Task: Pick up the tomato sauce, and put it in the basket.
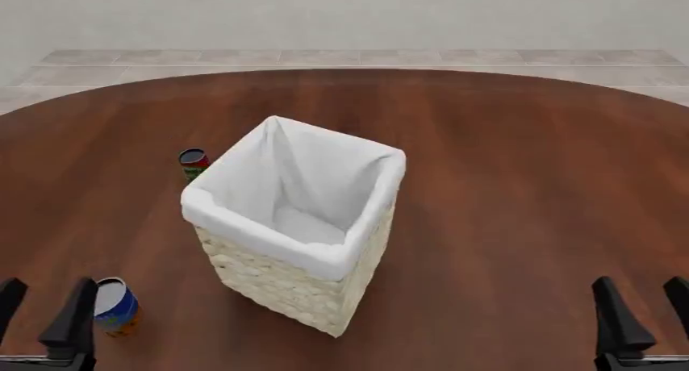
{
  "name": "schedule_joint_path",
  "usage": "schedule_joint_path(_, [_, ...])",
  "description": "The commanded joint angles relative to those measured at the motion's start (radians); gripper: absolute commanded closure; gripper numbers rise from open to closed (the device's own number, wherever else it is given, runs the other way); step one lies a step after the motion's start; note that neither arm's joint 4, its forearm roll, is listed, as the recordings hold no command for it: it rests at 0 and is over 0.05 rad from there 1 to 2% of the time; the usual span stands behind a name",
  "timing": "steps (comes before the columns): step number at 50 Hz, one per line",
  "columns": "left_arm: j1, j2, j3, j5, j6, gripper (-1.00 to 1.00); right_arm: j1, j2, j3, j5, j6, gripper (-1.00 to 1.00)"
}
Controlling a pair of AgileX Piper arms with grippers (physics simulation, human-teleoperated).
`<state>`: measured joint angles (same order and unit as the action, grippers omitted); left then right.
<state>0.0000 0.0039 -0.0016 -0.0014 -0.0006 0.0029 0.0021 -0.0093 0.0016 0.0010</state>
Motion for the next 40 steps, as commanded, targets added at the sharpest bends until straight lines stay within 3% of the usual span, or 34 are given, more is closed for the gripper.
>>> schedule_joint_path(1, [0.003, 0.028, -0.002, -0.020, -0.006, -1.00, -0.001, 0.005, 0.004, -0.001, -0.002, -1.00])
schedule_joint_path(13, [0.020, 0.046, -0.005, -0.033, -0.006, -1.00, 0.010, 0.000, 0.007, 0.002, -0.009, -1.00])
schedule_joint_path(19, [0.012, 0.131, -0.031, -0.089, -0.018, -1.00, 0.014, 0.001, 0.007, 0.001, -0.011, -1.00])
schedule_joint_path(22, [0.005, 0.228, -0.066, -0.151, -0.036, -1.00, 0.020, 0.000, 0.008, 0.003, -0.012, -1.00])
schedule_joint_path(27, [-0.042, 0.252, -0.130, -0.126, -0.007, -1.00, 0.022, -0.001, 0.009, 0.007, -0.013, -1.00])
schedule_joint_path(40, [-0.064, 0.401, -0.265, -0.138, 0.005, -1.00, 0.033, 0.002, 0.009, 0.006, -0.019, -1.00])
